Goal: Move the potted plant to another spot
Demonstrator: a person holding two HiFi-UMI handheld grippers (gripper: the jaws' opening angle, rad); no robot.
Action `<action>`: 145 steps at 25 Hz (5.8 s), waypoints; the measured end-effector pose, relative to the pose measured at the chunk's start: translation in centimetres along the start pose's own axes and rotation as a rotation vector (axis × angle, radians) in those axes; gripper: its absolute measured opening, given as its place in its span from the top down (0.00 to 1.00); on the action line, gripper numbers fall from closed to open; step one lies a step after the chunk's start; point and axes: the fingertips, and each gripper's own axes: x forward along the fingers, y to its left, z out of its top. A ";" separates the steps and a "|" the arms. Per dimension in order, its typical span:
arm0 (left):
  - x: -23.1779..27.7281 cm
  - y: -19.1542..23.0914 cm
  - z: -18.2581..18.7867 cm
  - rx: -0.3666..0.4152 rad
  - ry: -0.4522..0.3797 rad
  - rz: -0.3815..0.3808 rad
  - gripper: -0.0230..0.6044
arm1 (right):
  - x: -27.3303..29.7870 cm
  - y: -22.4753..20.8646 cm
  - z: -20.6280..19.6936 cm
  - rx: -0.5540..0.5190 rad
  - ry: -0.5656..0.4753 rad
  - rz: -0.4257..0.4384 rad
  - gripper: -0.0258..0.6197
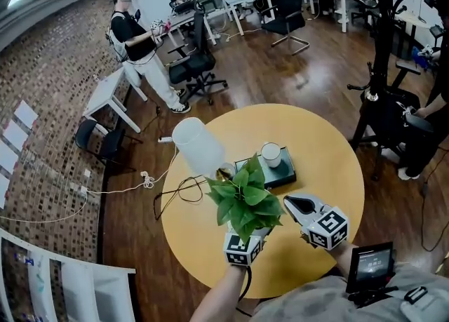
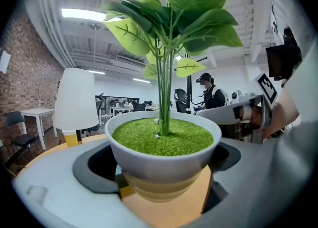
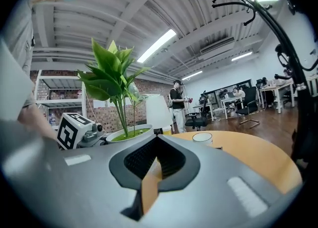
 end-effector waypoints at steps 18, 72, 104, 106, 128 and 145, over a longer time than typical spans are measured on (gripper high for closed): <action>-8.1 7.0 -2.4 -0.005 0.019 -0.070 0.13 | 6.5 9.9 -0.7 -0.008 0.026 -0.069 0.96; -7.2 16.7 -20.3 -0.065 0.135 0.092 0.13 | 13.1 9.1 -16.2 0.107 0.290 -0.014 0.96; -13.5 13.0 -18.1 -0.087 0.112 0.162 0.32 | 10.2 11.7 -12.5 0.065 0.270 0.029 0.96; -14.7 11.5 -17.2 -0.110 0.097 0.174 0.42 | 9.2 12.2 -12.0 0.057 0.255 0.048 0.96; -21.6 -8.8 -10.3 -0.249 -0.089 0.159 0.96 | -8.5 18.2 -11.8 0.020 0.129 0.173 0.96; -25.6 -19.4 -8.3 -0.273 -0.056 -0.003 0.96 | -18.3 22.3 -12.5 0.078 0.143 0.094 0.96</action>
